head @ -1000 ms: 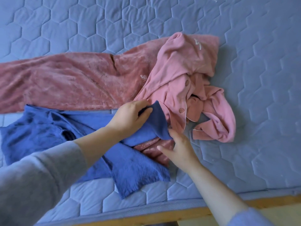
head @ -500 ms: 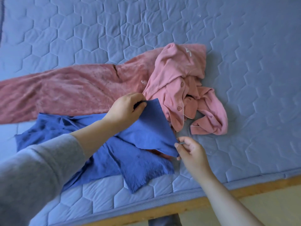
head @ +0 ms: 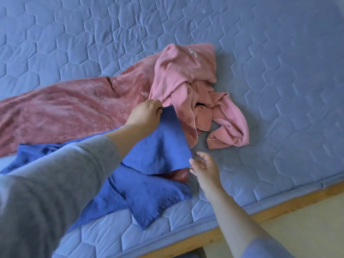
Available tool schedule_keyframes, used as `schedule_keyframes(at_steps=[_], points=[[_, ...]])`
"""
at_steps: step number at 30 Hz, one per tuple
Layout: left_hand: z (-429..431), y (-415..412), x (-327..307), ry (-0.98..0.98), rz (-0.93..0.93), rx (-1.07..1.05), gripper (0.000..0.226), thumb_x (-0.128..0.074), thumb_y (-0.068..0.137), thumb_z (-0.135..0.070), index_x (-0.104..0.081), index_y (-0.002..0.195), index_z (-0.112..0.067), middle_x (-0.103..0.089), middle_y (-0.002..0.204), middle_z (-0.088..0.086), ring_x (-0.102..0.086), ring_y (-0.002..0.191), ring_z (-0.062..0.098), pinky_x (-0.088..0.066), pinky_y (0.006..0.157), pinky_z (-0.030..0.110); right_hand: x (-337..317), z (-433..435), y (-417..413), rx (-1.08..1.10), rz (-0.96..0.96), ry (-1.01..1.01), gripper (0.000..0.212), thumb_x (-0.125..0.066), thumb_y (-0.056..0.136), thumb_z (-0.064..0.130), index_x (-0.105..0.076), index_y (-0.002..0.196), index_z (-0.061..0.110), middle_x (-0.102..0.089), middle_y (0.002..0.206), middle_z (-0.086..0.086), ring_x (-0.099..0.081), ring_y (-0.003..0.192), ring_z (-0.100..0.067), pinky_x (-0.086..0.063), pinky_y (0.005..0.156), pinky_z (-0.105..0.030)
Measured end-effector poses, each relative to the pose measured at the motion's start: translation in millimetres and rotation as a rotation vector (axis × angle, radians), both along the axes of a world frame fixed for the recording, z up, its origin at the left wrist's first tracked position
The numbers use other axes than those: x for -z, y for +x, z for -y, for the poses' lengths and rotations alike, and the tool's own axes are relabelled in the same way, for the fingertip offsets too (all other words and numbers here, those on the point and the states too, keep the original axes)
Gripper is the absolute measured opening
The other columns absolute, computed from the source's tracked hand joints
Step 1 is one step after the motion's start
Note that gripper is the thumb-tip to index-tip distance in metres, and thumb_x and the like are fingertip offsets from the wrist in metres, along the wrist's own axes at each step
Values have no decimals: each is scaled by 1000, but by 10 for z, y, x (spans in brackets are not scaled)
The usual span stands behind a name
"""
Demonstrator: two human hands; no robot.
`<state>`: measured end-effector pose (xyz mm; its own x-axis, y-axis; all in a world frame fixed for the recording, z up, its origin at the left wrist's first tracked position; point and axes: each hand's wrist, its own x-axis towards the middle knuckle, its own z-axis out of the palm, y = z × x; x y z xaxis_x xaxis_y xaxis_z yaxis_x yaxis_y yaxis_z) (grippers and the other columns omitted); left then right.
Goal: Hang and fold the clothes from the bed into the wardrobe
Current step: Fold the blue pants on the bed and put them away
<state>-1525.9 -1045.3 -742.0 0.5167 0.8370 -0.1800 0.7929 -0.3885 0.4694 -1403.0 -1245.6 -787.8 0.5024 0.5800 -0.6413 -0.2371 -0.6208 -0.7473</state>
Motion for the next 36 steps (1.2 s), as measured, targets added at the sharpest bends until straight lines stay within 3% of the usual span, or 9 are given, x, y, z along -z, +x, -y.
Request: schedule_keyframes(at_steps=[6, 9, 11, 13, 16, 19, 24, 29, 36], points=[[-274, 160, 372, 8, -68, -19, 20, -46, 95, -10, -62, 102, 0, -61, 105, 22, -55, 95, 39, -39, 71, 38, 305, -115, 82, -37, 39, -71, 26, -60, 85, -3, -68, 75, 20, -67, 69, 7, -59, 70, -12, -53, 83, -38], [-302, 127, 463, -23, -76, -19, 21, -53, 92, -12, -61, 107, -1, -60, 110, 22, -54, 101, 39, -44, 80, 41, 312, -82, 79, -85, 75, -50, 22, -59, 84, -1, -65, 76, 18, -68, 73, 5, -60, 69, -11, -53, 77, -34], [-252, 41, 466, -11, -32, -47, 26, -59, 89, -13, -60, 112, 0, -57, 114, 22, -52, 105, 39, -43, 89, 43, 271, 20, -29, -230, 134, -15, 15, -63, 81, 7, -66, 75, 20, -68, 71, 5, -60, 66, -4, -49, 68, -19], [-131, -115, 426, 18, 24, -90, 28, -63, 87, -12, -60, 112, 0, -58, 113, 20, -52, 105, 39, -41, 94, 44, 229, 143, -169, -426, 212, -41, 5, -69, 78, 20, -66, 80, 22, -67, 75, 8, -59, 70, -1, -47, 69, -16], [184, -443, 348, -11, 66, -78, 17, -66, 84, -8, -63, 100, -2, -61, 96, 13, -57, 89, 33, -45, 85, 43, 198, 278, -317, -703, 392, -117, 21, -71, 77, 30, -66, 96, 23, -61, 94, 11, -58, 89, -6, -46, 80, -21], [550, -807, 297, -88, 56, -91, 9, -66, 84, -9, -66, 93, -8, -58, 86, 3, -57, 78, 25, -47, 77, 38, 95, 259, -424, -780, 517, -66, 6, -66, 81, 19, -66, 85, 15, -57, 88, 5, -57, 88, -15, -42, 75, -25], [759, -1458, 205, -124, 34, -245, 4, -62, 88, -8, -66, 90, -8, -59, 86, 6, -56, 78, 25, -45, 74, 35, -266, 209, -987, -519, 288, 21, 23, -62, 80, 16, -44, 67, 24, -41, 56, 9, -38, 56, -5, -34, 58, -26], [626, -2160, -30, -68, -41, -349, 13, -56, 94, -15, -63, 88, -6, -58, 84, 6, -48, 75, 21, -34, 67, 31, -425, 50, -2017, -641, -20, 54, 18, -51, 77, 30, -39, 65, 28, -42, 55, 8, -37, 55, -7, -35, 58, -32], [667, -3147, -263, -74, -116, -459, 19, -54, 94, -19, -61, 83, -4, -58, 79, 6, -51, 74, 26, -37, 65, 35, -319, -166, -2994, -652, -177, -1, 27, -52, 87, 17, -42, 64, 28, -43, 59, 12, -40, 54, 1, -36, 55, -13]])
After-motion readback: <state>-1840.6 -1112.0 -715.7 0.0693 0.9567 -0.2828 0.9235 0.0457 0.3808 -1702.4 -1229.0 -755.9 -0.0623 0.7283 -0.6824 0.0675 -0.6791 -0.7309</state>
